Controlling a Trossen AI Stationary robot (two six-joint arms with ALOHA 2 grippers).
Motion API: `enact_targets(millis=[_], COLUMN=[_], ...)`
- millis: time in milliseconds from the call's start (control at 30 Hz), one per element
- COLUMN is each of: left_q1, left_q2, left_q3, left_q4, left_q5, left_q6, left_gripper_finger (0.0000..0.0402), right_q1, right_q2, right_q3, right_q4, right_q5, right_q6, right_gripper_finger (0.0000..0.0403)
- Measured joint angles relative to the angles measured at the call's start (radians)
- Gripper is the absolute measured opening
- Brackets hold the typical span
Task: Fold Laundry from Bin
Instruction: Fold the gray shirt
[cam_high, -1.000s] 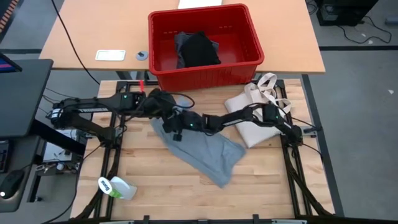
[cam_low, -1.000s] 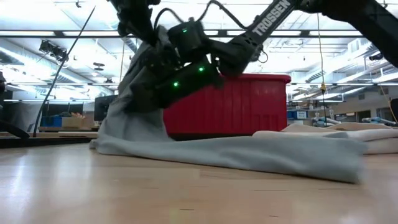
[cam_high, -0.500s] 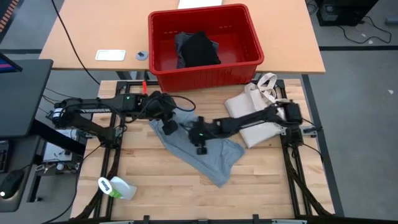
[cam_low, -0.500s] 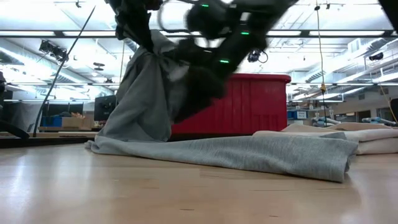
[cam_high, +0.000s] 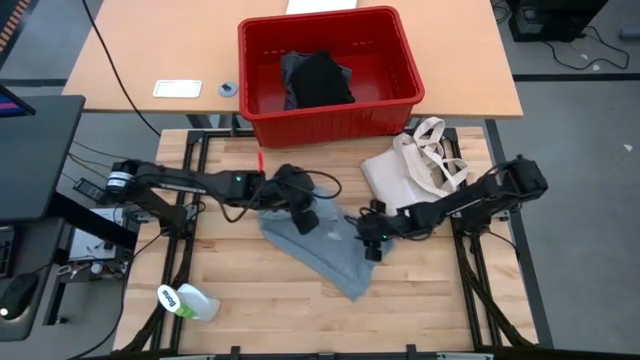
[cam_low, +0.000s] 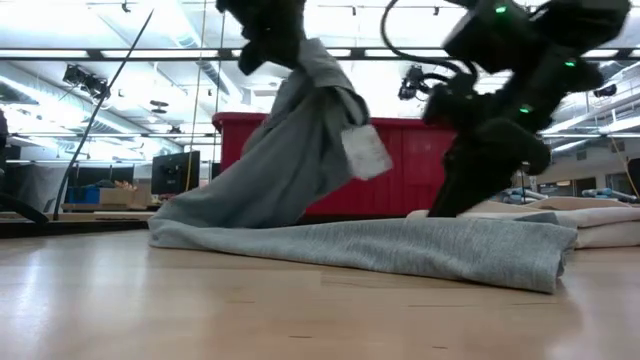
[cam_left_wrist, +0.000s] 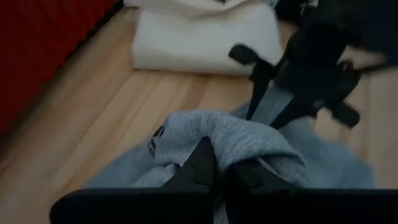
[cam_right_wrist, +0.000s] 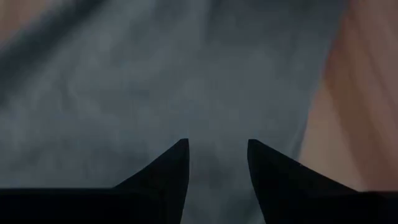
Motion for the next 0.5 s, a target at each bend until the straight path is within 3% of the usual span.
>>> enact_targets(millis=[233, 400, 500], left_q1=[-0.028, -0.043, -0.053], left_q2=[0.052, 0.089, 0.122], left_q3=[0.000, 0.000, 0.002], left_q4=[0.196, 0.257, 0.307], left_q5=[0.024, 0.026, 0.024], left_q6=[-0.031, -0.029, -0.033], left_gripper_finger=[0.0014, 0.0014, 0.0014], right_q1=[0.056, 0.035, 0.020], right_q2=[0.041, 0.139, 0.177], right_q3=[-0.070, -0.052, -0.017], right_q4=[0.065, 0.260, 0.266], right_q5=[0.067, 0.058, 0.045], right_q6=[0.084, 0.024, -0.002], right_gripper_finger=[0.0171, 0.0171, 0.0171])
